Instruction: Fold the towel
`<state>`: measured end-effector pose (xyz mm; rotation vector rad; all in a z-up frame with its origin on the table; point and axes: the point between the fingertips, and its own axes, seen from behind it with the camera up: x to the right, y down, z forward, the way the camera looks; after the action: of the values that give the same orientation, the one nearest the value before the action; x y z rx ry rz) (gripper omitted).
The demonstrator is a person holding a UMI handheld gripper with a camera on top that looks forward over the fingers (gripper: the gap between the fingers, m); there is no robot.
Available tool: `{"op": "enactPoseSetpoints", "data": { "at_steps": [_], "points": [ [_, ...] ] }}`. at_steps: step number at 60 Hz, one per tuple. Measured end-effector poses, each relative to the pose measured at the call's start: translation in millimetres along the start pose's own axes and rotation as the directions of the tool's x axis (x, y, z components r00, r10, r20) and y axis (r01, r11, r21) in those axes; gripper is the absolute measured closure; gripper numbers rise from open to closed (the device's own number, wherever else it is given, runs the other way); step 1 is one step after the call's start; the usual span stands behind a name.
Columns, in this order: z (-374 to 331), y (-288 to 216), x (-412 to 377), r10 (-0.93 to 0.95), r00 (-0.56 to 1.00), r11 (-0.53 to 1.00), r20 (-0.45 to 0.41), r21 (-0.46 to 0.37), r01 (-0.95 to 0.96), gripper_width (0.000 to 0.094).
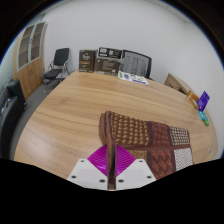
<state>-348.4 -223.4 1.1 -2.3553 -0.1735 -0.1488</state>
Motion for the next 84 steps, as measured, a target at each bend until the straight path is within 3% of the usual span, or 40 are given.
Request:
{"op": "enactPoseSetpoints", "data": {
  "at_steps": [7, 20, 29, 36, 39, 45, 52, 54, 68, 84],
  "points": [
    [-18.8, -19.0, -26.5, 0.073, 0.992, 0.997, 0.106, 0.018, -0.075, 0.0874],
    [-96.4, -112.0, -41.9, 0.215, 0.922, 0.950, 0.321, 0.149, -0.273, 0.0874],
    [-88.4, -111.6, 26.4, 0.273, 0.920, 0.933, 0.282, 0.155, -0.324, 0.0874],
    [-46.7, -61.5, 72.2, 0.302, 0.925, 0.944, 0.232, 0.061, -0.323, 0.0860],
    [-32.3, -36.5, 85.4, 0.312, 0.923, 0.946, 0.225, 0.016, -0.323, 0.0795],
    [-14.3, -7.9, 117.0, 0.265, 0.948, 0.964, 0.175, -0.042, -0.262, 0.0570],
    [-19.2, -1.5, 146.0, 0.197, 0.968, 0.980, 0.157, -0.028, -0.195, 0.0146],
    [-24.0, -1.2, 152.5, 0.177, 0.972, 0.984, 0.154, -0.026, -0.176, 0.0072],
    [-79.3, -10.3, 162.2, 0.046, 0.984, 0.999, 0.174, 0.016, -0.049, 0.0077],
    [-185.6, -23.6, 148.3, 0.047, 0.987, 0.991, 0.154, 0.113, -0.065, 0.0078]
  ]
}}
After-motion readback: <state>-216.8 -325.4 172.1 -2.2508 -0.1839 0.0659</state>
